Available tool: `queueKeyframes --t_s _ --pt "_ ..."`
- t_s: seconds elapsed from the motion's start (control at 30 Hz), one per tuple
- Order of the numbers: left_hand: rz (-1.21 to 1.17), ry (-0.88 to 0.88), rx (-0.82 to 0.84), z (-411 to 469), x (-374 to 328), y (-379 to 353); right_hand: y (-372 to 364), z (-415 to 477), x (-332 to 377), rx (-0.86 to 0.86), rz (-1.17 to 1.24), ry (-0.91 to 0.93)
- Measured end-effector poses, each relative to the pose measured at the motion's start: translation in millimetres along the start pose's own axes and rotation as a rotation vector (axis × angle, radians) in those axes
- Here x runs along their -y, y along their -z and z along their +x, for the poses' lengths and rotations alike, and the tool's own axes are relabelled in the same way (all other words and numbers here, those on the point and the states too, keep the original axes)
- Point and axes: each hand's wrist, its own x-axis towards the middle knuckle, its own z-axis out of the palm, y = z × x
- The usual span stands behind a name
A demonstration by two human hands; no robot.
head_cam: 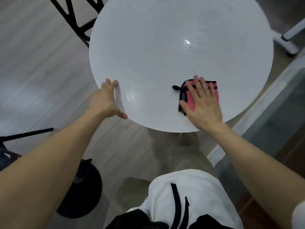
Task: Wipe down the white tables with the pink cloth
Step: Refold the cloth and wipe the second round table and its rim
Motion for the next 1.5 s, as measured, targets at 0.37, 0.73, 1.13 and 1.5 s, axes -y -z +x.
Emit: queueKeyframes --t_s 0.37,0.73,1.13,1.5 --pt "-0.128 0.004 -0.032 2.3 14.6 -12.6 -20.9 81.4 162.9 -0.022 0.081 0.177" --pt "-0.222 0.013 -0.045 -2.5 13.1 -9.2 -6.4 -7.7 2.3 0.054 -0.059 0.332" --pt "-0.731 0.444 -0.121 -35.7 15.3 -48.3 -11.0 216.9 223.3 0.182 -0.014 0.877" --pt "-0.97 0.526 -0.069 -50.5 -2.0 -53.9 -9.6 69.9 68.7 0.171 -0.019 0.933"
